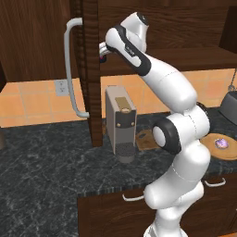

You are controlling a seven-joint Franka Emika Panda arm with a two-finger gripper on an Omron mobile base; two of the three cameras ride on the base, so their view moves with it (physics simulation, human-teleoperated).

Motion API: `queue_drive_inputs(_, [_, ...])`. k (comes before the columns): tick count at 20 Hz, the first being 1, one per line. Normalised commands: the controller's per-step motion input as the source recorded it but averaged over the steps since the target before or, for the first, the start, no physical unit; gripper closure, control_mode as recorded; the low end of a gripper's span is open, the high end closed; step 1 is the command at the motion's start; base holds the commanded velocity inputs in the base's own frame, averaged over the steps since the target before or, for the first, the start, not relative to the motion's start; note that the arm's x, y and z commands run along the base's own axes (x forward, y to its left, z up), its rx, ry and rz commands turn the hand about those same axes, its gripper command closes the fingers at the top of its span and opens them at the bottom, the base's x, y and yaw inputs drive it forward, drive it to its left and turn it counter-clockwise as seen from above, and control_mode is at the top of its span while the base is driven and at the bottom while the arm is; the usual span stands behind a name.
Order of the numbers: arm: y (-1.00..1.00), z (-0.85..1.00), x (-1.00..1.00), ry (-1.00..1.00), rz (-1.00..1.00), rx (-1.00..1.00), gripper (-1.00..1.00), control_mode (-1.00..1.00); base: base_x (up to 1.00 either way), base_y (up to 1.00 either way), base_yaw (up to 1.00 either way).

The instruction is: From the different types of pastries on the counter, select a croissant and place it on the cutting board. Then retrieve a jar of jam from the cabinet and place it alongside the croissant on the cutting board.

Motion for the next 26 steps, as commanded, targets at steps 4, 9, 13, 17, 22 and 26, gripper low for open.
queue_drive_inputs(4, [-0.41, 0.21, -0.27, -0.15, 0.00, 0.00, 1.00, -1.00, 0.00, 0.00, 0.00])
queue_drive_inputs(9, [-0.55, 0.00, -0.48, -0.02, 0.00, 0.00, 1.00, -1.00, 0.00, 0.00, 0.00])
queue_drive_inputs(13, [-0.72, 0.39, -0.80, -0.03, 0.00, 0.00, 1.00, -1.00, 0.00, 0.00, 0.00])
queue_drive_inputs(17, [-0.79, 0.25, -0.86, 0.00, 0.00, 0.00, 1.00, -1.00, 0.00, 0.00, 0.00])
queue_drive_inputs(22, [-0.77, -0.05, -0.98, 0.00, -0.02, 0.00, 1.00, -1.00, 0.00, 0.00, 0.00])
queue_drive_inputs(26, [-0.95, -0.47, -1.00, 0.03, -0.03, 0.00, 1.00, -1.00, 0.00, 0.00, 0.00])
